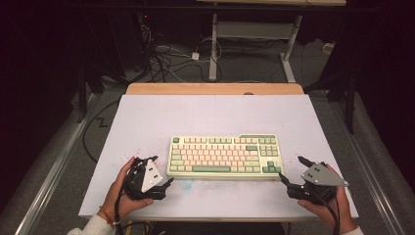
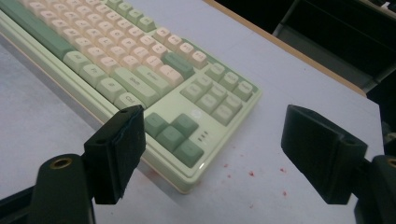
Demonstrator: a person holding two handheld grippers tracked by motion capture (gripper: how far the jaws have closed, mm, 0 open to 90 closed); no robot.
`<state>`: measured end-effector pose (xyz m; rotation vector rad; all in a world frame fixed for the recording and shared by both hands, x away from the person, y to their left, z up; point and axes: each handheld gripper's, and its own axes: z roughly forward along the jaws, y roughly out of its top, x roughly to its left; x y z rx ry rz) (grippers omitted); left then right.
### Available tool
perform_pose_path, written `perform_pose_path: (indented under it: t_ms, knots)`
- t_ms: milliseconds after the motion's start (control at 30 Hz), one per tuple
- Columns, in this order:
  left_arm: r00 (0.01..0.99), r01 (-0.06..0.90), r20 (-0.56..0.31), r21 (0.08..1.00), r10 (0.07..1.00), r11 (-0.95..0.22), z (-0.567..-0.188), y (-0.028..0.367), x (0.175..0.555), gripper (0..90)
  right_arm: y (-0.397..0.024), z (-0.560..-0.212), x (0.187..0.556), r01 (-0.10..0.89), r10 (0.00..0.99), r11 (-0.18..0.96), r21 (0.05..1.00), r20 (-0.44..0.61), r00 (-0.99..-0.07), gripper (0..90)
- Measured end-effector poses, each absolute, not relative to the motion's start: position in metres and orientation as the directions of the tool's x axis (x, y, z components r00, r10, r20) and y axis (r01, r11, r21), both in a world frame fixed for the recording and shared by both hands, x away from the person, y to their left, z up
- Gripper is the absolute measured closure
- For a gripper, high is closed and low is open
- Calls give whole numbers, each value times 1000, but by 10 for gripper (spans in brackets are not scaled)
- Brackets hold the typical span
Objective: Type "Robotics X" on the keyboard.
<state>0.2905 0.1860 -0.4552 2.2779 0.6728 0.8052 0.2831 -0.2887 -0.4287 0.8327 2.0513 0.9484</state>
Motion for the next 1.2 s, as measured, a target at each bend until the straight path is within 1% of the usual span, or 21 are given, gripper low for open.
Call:
perform_pose_path:
  t_ms: [367,433,567,900,1200]
  knots:
    - [673,311,336,679,658,-665,-467,207,291,155,-310,-437,281,305,814,491,816,-305,-494,217]
    - [669,332,316,683,673,-650,-470,212,293,155,-313,-439,280,313,821,483,818,-299,-487,217]
    - [666,353,302,678,682,-645,-474,218,294,155,-320,-444,280,333,833,472,816,-289,-472,216]
    - [659,385,281,671,698,-633,-481,228,289,156,-331,-452,279,361,846,464,809,-283,-452,214]
    - [654,373,288,682,699,-630,-479,227,285,155,-328,-451,279,349,839,470,811,-288,-462,212]
